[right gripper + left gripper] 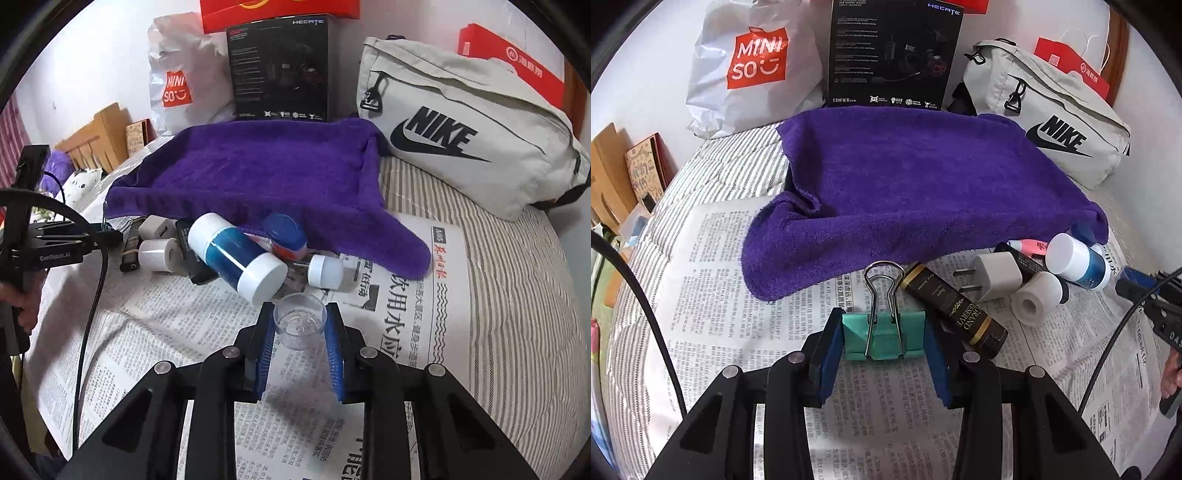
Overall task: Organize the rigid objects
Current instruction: 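Carry the clip and the cup onto the purple towel with both grippers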
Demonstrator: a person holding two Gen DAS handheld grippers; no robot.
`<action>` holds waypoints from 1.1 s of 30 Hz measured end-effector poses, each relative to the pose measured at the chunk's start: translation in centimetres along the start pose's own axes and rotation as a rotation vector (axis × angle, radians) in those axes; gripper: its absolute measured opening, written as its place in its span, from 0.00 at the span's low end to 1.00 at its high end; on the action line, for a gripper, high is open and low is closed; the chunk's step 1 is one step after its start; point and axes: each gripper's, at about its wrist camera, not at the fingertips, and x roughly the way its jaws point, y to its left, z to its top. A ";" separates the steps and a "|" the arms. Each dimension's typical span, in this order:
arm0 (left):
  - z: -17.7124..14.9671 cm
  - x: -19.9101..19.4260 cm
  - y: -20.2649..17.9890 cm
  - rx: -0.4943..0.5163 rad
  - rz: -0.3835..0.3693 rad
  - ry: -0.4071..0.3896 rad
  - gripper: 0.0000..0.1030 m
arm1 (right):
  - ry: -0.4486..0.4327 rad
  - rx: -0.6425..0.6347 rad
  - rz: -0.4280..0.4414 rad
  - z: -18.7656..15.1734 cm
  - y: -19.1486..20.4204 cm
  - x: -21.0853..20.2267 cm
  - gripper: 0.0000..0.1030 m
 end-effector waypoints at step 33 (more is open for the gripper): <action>4.5 -4.6 1.1 0.032 0.073 -0.068 0.38 | -0.058 -0.042 0.035 6.8 -0.6 -0.9 0.26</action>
